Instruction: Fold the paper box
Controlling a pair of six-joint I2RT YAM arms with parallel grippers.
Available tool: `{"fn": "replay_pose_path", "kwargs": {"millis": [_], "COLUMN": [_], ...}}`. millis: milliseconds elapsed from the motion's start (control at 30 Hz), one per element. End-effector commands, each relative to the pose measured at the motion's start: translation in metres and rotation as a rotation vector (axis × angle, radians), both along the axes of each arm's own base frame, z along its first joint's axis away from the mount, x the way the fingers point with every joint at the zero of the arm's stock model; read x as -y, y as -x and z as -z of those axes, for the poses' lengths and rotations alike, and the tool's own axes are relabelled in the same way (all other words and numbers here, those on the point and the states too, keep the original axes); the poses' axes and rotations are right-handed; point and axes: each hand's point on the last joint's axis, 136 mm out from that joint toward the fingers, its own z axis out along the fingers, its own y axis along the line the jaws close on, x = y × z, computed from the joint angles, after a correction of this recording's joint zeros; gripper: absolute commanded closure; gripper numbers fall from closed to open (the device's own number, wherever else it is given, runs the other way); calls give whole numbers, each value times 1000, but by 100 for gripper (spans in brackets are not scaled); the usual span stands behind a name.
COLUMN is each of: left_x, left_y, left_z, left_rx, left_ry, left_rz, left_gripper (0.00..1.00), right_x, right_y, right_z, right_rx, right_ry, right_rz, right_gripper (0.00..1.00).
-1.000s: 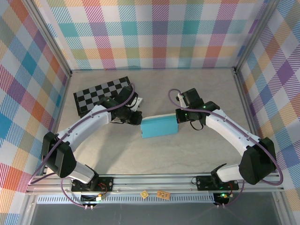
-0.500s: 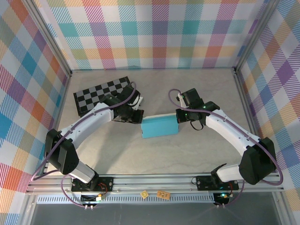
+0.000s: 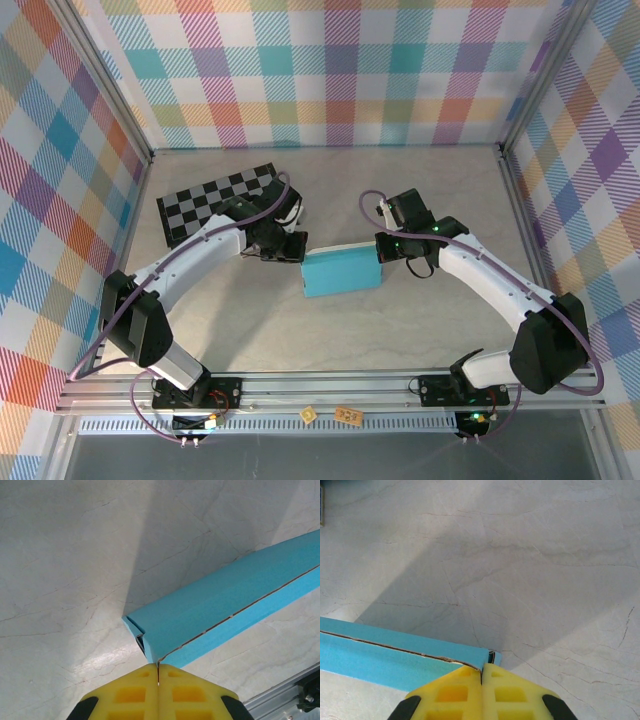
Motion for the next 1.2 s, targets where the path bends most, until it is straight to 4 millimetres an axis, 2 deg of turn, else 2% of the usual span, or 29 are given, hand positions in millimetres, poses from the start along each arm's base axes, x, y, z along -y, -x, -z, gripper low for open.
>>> {"fn": "replay_pose_path", "kwargs": {"millis": [0, 333, 567, 933, 1167], "left_x": [11, 20, 18, 20, 18], "left_y": [5, -1, 1, -9, -18], "left_z": [0, -3, -3, -11, -20], "left_rx": [-37, -48, -85, -97, -47], "left_ry": [48, 86, 63, 96, 102], "left_rz": [-11, -42, -44, -88, -88], "left_gripper": [100, 100, 100, 100, 100], "right_x": [-6, -7, -7, -7, -9], "right_y": [6, 7, 6, 7, 3], "right_z": [4, 5, 6, 5, 0], "right_rx": [-17, -15, -13, -6, 28], "right_ry": [-22, -24, -18, -24, -44], "right_rz": [-17, -24, -27, -30, -30], "right_gripper": [100, 100, 100, 100, 100]}}
